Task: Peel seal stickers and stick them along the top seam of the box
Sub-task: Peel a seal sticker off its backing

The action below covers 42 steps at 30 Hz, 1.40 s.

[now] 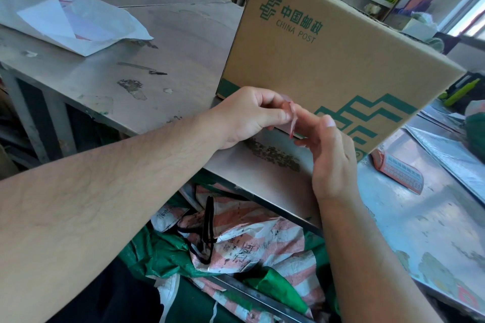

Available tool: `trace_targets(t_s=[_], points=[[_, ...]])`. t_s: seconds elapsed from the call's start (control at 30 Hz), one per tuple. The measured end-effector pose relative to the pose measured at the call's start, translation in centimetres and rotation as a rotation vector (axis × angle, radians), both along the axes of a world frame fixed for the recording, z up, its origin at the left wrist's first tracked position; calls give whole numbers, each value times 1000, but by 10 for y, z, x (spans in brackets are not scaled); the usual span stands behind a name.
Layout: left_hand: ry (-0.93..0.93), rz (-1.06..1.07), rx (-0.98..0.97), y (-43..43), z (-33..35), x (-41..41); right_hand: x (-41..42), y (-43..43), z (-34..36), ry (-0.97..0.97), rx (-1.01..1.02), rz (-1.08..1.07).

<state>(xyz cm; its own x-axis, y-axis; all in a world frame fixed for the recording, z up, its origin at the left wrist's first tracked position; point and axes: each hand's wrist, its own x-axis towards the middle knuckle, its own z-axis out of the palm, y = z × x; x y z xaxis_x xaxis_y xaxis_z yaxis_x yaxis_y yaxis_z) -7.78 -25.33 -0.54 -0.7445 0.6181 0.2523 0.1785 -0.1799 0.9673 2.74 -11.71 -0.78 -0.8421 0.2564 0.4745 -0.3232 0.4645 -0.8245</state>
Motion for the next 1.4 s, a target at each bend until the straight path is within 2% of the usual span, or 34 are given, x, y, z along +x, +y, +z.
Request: trace_targets(t_s=[0.13,0.53,0.8,1.0,1.3,1.4], points=[[69,28,-4,-1,-3,1,-4,4,5,-74,-232,-3],[212,-3,-115,-1,2,11,-4,6,3,-138,-248,40],[211,5,-120,-1,1,10,-3,6,3,-136,-262,37],[165,-12,-93,-2,2,9,-5,8,1,-97,-249,-44],[-51,-51,44,-3,6,4,-9,11,0,-76,-320,-164],[-88,-32,59,-1,5,2,-9,10,0,-92,-259,-161]])
